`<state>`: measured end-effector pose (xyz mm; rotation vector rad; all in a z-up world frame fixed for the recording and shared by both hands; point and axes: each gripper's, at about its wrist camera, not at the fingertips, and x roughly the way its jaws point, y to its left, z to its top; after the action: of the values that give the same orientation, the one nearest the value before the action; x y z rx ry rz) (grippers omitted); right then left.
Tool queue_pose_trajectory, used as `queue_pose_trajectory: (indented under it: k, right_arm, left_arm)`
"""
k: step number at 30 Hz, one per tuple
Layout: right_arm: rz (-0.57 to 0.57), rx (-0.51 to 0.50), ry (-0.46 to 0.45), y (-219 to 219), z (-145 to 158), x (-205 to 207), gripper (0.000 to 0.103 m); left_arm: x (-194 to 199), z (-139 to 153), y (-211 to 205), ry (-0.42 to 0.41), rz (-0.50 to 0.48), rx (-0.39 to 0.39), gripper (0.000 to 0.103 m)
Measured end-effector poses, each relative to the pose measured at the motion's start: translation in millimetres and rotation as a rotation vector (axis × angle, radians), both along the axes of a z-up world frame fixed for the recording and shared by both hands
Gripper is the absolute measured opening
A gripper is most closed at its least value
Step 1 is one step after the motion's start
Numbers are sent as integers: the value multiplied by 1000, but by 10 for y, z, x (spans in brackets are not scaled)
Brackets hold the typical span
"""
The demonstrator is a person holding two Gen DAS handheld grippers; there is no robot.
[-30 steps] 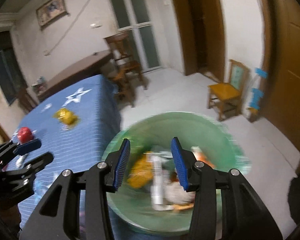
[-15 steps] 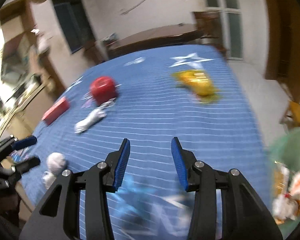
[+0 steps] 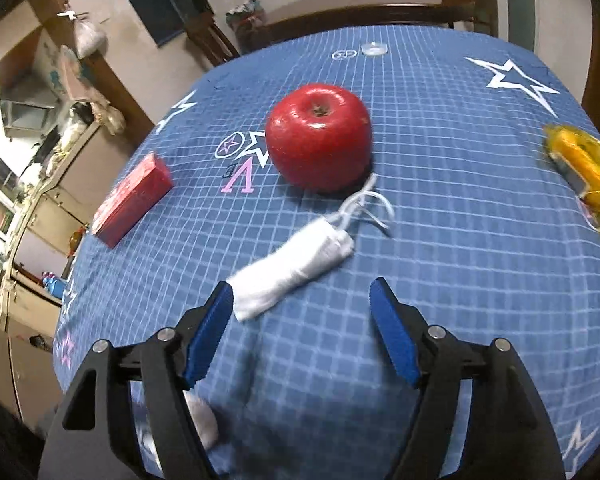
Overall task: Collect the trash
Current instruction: 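Grasp the white towel with the left tool while the right tool grasps the white mesh bag, then carry the white towel and mesh bag over the green bin with both tools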
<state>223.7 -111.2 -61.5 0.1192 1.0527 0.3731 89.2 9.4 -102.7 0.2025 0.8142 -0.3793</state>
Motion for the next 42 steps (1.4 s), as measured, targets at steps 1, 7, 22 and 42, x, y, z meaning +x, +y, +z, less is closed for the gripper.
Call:
queue_pose_trajectory:
  k: [1, 7, 22, 42]
  right_arm:
    - [-12, -33, -2, 65, -24, 25, 68]
    - [-15, -104, -31, 260, -116, 41, 66]
    - [100, 136, -49, -212, 10, -279, 21]
    - [-347, -61, -257, -2716, 895, -1572, 20]
  left_arm:
    - [13, 5, -4, 3, 1, -9, 62]
    - [28, -93, -36, 21, 30, 21, 59]
    - [-52, 22, 135, 40, 73, -103, 35]
    - [70, 1025, -1783, -87, -284, -25, 35]
